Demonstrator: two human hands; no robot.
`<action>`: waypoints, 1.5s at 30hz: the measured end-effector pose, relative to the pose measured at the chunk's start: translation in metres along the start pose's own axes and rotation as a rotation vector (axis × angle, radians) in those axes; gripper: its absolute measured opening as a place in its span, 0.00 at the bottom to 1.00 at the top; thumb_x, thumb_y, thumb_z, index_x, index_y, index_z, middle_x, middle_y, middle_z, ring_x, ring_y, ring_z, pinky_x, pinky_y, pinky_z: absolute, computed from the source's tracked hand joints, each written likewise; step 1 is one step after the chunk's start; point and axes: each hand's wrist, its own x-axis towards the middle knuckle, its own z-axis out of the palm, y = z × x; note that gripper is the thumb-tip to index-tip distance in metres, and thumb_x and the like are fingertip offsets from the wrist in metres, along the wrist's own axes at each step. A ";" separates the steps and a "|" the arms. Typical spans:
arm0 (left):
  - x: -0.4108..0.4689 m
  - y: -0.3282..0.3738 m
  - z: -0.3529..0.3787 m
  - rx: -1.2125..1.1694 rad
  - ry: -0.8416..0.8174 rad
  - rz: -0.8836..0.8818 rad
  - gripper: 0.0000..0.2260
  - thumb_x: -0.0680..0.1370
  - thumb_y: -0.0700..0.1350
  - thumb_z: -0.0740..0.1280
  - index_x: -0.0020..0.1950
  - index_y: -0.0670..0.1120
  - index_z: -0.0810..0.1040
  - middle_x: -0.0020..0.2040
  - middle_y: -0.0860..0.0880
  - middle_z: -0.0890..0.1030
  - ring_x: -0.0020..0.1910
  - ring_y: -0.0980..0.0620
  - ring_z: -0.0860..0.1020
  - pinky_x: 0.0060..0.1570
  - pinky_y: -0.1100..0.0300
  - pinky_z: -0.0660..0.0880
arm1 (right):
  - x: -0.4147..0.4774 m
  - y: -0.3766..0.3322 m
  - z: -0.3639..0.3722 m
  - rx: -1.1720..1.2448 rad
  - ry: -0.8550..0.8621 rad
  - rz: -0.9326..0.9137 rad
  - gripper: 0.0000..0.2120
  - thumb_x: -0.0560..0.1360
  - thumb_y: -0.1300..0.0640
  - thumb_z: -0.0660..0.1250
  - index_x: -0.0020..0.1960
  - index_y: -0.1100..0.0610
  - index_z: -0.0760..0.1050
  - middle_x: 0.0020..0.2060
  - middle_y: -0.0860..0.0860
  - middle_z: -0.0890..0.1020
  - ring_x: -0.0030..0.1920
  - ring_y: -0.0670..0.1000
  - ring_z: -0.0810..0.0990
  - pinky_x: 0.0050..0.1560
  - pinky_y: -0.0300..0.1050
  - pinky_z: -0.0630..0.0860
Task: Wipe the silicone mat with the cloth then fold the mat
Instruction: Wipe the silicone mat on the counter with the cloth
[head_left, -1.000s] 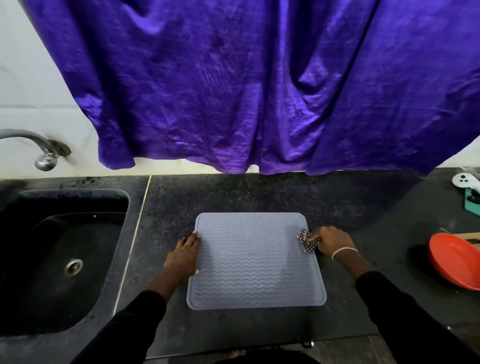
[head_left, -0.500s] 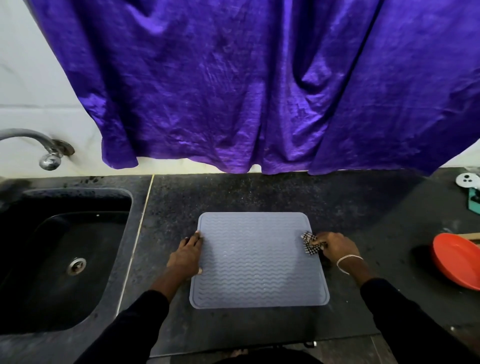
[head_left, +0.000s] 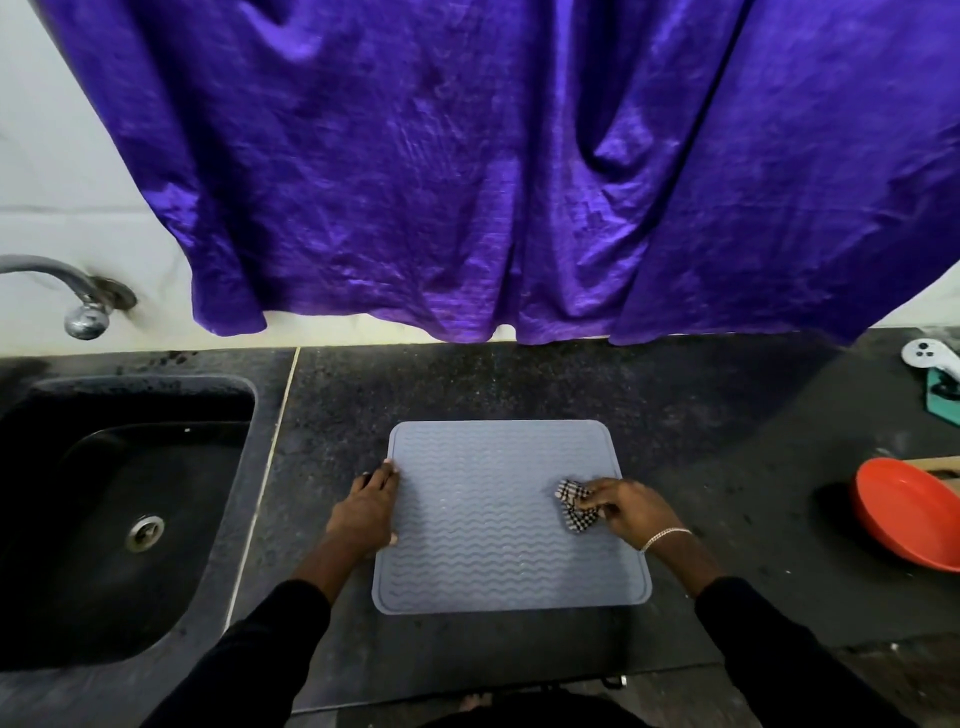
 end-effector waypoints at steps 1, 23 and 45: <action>0.000 0.000 0.000 -0.001 -0.003 -0.001 0.50 0.74 0.50 0.75 0.83 0.47 0.42 0.83 0.53 0.40 0.81 0.43 0.48 0.73 0.42 0.67 | -0.004 0.005 0.001 -0.003 0.010 0.018 0.24 0.74 0.68 0.65 0.63 0.49 0.83 0.69 0.45 0.78 0.70 0.47 0.77 0.73 0.39 0.69; 0.000 0.003 0.001 -0.013 -0.014 -0.019 0.50 0.75 0.50 0.74 0.83 0.47 0.41 0.83 0.53 0.39 0.82 0.41 0.46 0.75 0.43 0.65 | 0.000 -0.009 -0.003 -0.038 -0.022 0.066 0.22 0.75 0.60 0.70 0.65 0.42 0.81 0.70 0.41 0.77 0.70 0.47 0.76 0.71 0.42 0.71; -0.002 0.003 -0.003 -0.010 -0.016 -0.010 0.49 0.75 0.50 0.75 0.83 0.47 0.43 0.83 0.52 0.40 0.82 0.42 0.47 0.74 0.42 0.67 | 0.012 -0.028 -0.002 -0.120 -0.044 0.066 0.21 0.75 0.56 0.67 0.64 0.35 0.79 0.69 0.38 0.77 0.70 0.47 0.75 0.70 0.44 0.73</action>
